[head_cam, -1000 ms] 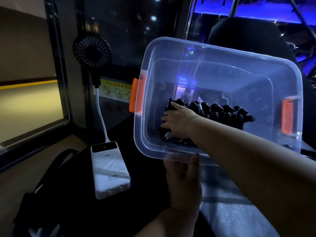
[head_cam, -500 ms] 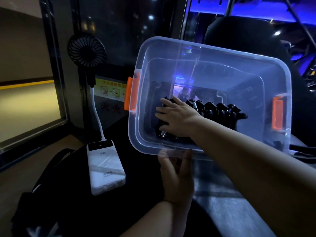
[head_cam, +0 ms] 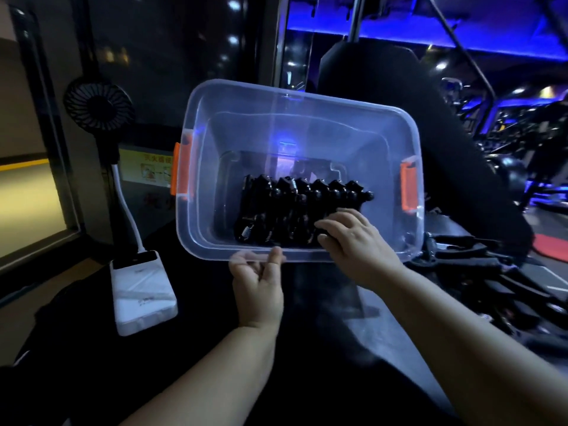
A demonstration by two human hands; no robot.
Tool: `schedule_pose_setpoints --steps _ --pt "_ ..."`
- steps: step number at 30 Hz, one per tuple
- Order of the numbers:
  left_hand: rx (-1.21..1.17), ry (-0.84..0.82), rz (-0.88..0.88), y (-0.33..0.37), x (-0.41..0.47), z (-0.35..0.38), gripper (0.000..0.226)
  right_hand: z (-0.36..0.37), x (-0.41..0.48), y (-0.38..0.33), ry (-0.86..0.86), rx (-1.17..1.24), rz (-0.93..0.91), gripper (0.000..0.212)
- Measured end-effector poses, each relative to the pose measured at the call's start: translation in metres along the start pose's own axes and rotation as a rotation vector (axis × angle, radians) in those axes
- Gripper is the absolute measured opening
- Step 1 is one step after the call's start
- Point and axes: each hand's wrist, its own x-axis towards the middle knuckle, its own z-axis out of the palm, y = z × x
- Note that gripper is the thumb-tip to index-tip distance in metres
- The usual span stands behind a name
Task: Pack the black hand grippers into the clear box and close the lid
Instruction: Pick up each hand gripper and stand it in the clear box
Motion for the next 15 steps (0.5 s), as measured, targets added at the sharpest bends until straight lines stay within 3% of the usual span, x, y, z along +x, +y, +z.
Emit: schedule_pose_setpoints --steps 6,15 --pt "0.017 -0.018 0.055 -0.003 -0.001 0.0 0.021 -0.016 -0.06 0.031 -0.08 -0.1 0.094 0.051" --pt "0.041 -0.009 0.075 -0.004 -0.003 0.001 0.028 -0.032 -0.105 0.075 0.11 -0.064 0.241 0.057"
